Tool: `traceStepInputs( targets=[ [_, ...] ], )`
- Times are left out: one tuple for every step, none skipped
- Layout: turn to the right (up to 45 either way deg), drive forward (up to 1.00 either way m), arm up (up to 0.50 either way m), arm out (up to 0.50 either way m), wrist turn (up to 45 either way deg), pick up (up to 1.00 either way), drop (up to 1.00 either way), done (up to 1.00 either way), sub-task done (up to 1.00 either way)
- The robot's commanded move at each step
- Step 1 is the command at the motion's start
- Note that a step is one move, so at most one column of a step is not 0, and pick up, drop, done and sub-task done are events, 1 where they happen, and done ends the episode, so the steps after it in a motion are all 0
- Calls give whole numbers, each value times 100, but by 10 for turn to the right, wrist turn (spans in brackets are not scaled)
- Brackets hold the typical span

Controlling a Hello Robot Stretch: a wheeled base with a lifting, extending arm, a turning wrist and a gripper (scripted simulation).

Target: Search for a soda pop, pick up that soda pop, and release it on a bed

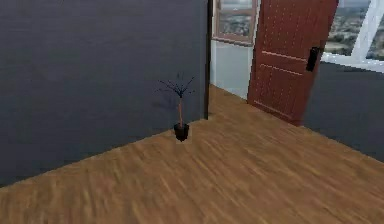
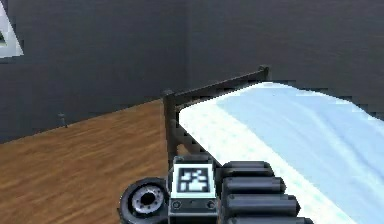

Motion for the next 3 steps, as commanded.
traceStepInputs(
  targets=[
    [450, 0, 0, 0, 0, 0, 0, 0, 0],
    [450, 0, 0, 0, 0, 0, 0, 0, 0],
    [150, 0, 0, 0, 0, 0, 0, 0, 0]
  ],
)
